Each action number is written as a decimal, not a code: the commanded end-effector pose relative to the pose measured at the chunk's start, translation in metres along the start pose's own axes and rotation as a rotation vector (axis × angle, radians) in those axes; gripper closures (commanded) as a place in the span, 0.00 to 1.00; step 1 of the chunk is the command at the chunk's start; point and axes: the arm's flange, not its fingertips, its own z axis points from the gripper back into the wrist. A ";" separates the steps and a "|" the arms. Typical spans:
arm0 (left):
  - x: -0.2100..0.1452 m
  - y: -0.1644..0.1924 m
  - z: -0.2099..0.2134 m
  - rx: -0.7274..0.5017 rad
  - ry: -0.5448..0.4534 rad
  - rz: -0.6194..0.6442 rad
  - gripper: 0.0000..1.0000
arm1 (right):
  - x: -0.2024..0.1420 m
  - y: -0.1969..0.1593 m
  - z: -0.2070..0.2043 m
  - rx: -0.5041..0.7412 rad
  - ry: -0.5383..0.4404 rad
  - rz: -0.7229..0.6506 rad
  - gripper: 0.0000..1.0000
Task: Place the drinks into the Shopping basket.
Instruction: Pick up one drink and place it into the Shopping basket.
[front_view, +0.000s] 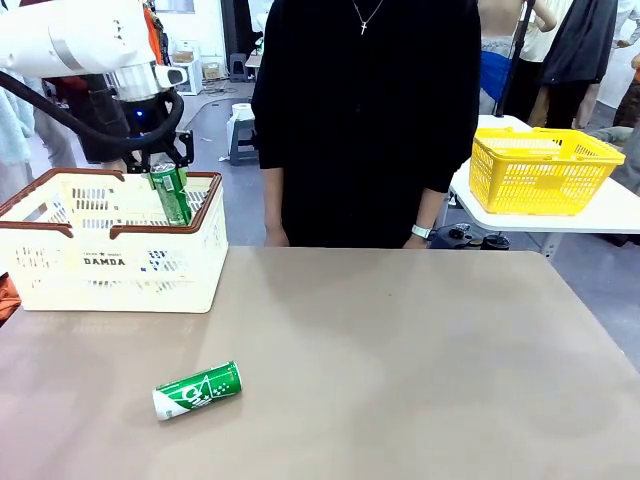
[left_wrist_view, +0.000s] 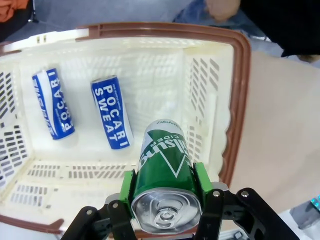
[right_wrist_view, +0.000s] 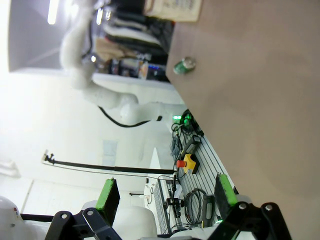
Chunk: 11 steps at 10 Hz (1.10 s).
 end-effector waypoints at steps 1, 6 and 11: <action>0.029 0.005 -0.012 0.023 0.026 0.027 1.00 | 0.000 0.004 -0.003 -0.013 -0.003 -0.022 0.00; 0.045 0.013 -0.053 0.038 0.084 0.069 1.00 | 0.000 0.004 -0.003 -0.013 -0.003 -0.022 0.00; 0.043 0.021 -0.080 0.054 0.121 0.102 0.78 | 0.000 0.004 -0.003 -0.013 -0.003 -0.022 0.00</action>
